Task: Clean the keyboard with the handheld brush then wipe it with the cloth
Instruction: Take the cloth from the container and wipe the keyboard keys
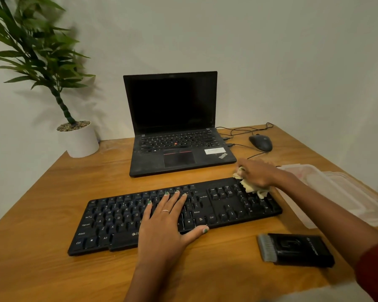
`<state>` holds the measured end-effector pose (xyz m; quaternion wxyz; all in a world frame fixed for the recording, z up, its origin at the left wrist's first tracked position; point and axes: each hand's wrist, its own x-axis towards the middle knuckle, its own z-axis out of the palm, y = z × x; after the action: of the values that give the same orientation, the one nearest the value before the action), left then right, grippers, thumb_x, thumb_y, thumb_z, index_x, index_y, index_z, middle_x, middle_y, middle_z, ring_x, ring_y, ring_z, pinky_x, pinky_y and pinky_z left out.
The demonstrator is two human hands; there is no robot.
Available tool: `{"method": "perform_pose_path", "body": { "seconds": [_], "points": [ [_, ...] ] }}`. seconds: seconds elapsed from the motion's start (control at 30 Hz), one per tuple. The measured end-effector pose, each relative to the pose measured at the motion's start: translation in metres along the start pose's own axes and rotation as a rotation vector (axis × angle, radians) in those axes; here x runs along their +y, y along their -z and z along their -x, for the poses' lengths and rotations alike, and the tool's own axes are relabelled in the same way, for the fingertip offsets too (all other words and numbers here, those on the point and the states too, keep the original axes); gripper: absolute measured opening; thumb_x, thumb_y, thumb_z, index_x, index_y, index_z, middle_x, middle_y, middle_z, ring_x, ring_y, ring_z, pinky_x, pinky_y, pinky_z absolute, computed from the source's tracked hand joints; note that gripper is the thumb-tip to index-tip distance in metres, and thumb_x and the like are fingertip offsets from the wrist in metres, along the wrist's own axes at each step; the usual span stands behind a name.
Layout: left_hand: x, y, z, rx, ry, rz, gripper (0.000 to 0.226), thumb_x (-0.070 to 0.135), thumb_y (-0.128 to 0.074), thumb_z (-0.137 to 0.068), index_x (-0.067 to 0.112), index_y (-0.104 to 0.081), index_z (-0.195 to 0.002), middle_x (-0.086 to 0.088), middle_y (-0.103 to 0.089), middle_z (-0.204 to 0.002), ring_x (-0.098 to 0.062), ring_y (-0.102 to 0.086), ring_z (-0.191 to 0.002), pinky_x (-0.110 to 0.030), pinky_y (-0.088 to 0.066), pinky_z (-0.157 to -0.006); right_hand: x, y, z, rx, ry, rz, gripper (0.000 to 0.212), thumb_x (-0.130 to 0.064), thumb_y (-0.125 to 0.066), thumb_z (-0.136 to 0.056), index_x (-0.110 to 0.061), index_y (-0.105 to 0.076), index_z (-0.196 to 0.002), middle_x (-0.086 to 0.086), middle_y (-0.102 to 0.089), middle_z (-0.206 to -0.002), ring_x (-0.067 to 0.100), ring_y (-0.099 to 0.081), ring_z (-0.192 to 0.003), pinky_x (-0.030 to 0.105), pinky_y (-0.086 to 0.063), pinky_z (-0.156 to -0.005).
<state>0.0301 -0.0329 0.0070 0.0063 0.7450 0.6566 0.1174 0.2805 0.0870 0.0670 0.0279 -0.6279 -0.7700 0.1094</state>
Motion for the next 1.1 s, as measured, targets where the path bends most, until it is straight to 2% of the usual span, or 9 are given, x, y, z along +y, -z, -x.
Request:
{"method": "perform_pose_path", "body": {
  "seconds": [0.1,0.23,0.37,0.47,0.6,0.67,0.8,1.0,1.1],
  "points": [
    [0.000,-0.001,0.000,0.001,0.006,0.000,0.109,0.094,0.008,-0.054,0.042,0.001,-0.150,0.019,0.001,-0.158,-0.003,0.006,-0.145,-0.038,0.005,-0.120,0.001,0.001,-0.003,0.022,-0.153,0.023,0.023,-0.017,-0.039,-0.098,-0.013,-0.045,-0.119,0.011,-0.057,-0.118,0.028,-0.053,-0.102,0.044,-0.045,-0.090],
    [-0.001,-0.001,-0.001,0.014,0.011,0.002,0.110,0.094,0.008,-0.053,0.041,0.000,-0.150,0.018,0.000,-0.159,-0.003,0.005,-0.145,-0.038,0.007,-0.118,-0.008,-0.012,0.001,0.110,-0.286,-0.064,0.034,-0.011,-0.042,-0.095,-0.005,-0.040,-0.128,0.019,-0.051,-0.126,0.034,-0.052,-0.113,0.041,-0.045,-0.091],
    [-0.001,-0.001,-0.001,0.025,0.007,-0.004,0.111,0.094,0.009,-0.053,0.041,0.000,-0.150,0.018,-0.001,-0.159,-0.004,0.004,-0.145,-0.037,0.008,-0.117,-0.011,-0.018,0.022,0.143,-0.307,-0.099,0.033,-0.024,-0.040,-0.099,-0.006,-0.040,-0.125,0.020,-0.054,-0.122,0.034,-0.054,-0.109,0.042,-0.046,-0.087],
    [-0.002,-0.002,-0.001,0.020,0.006,-0.003,0.111,0.094,0.008,-0.054,0.040,0.000,-0.151,0.018,-0.001,-0.159,-0.004,0.004,-0.145,-0.038,0.008,-0.117,-0.015,-0.017,0.040,0.074,-0.336,0.043,0.044,-0.038,-0.035,-0.101,-0.006,-0.037,-0.130,0.019,-0.056,-0.124,0.032,-0.055,-0.112,0.040,-0.047,-0.089],
    [-0.001,-0.003,-0.003,0.018,-0.005,-0.026,0.110,0.094,0.008,-0.055,0.039,0.001,-0.151,0.017,0.001,-0.159,-0.005,0.004,-0.146,-0.038,0.008,-0.116,-0.019,-0.011,0.041,0.012,-0.338,0.101,0.041,-0.031,-0.039,-0.100,-0.007,-0.034,-0.133,0.018,-0.055,-0.127,0.031,-0.055,-0.112,0.038,-0.050,-0.087],
    [-0.001,-0.002,-0.001,0.019,-0.009,-0.031,0.110,0.093,0.009,-0.055,0.039,0.001,-0.151,0.017,0.001,-0.159,-0.005,0.004,-0.146,-0.036,0.009,-0.115,-0.020,-0.012,0.032,0.068,-0.314,0.031,0.035,-0.023,-0.040,-0.099,-0.008,-0.037,-0.131,0.017,-0.053,-0.125,0.032,-0.054,-0.110,0.041,-0.049,-0.086],
    [0.000,0.000,-0.001,0.009,-0.007,-0.034,0.114,0.095,0.007,-0.053,0.039,0.002,-0.151,0.017,0.001,-0.159,-0.005,0.005,-0.146,-0.038,0.009,-0.116,-0.017,-0.018,0.019,0.201,-0.220,-0.078,0.041,-0.012,-0.045,-0.095,-0.009,-0.037,-0.135,0.018,-0.050,-0.130,0.036,-0.049,-0.116,0.046,-0.045,-0.092],
    [0.001,-0.001,-0.001,0.029,0.025,-0.025,0.115,0.095,0.007,-0.050,0.040,0.000,-0.151,0.018,0.001,-0.159,-0.004,0.005,-0.145,-0.038,0.009,-0.116,-0.012,-0.025,0.046,0.168,-0.211,-0.076,0.036,-0.014,-0.044,-0.096,-0.006,-0.041,-0.132,0.017,-0.054,-0.125,0.031,-0.054,-0.108,0.038,-0.044,-0.085],
    [0.001,-0.001,-0.001,0.032,0.031,-0.022,0.116,0.095,0.008,-0.049,0.041,0.000,-0.151,0.018,0.001,-0.159,-0.004,0.006,-0.145,-0.038,0.008,-0.116,-0.014,-0.033,0.073,0.144,-0.184,-0.134,0.048,-0.022,-0.035,-0.100,-0.007,-0.025,-0.145,0.017,-0.048,-0.132,0.029,-0.050,-0.112,0.036,-0.041,-0.090]
  ]
}}
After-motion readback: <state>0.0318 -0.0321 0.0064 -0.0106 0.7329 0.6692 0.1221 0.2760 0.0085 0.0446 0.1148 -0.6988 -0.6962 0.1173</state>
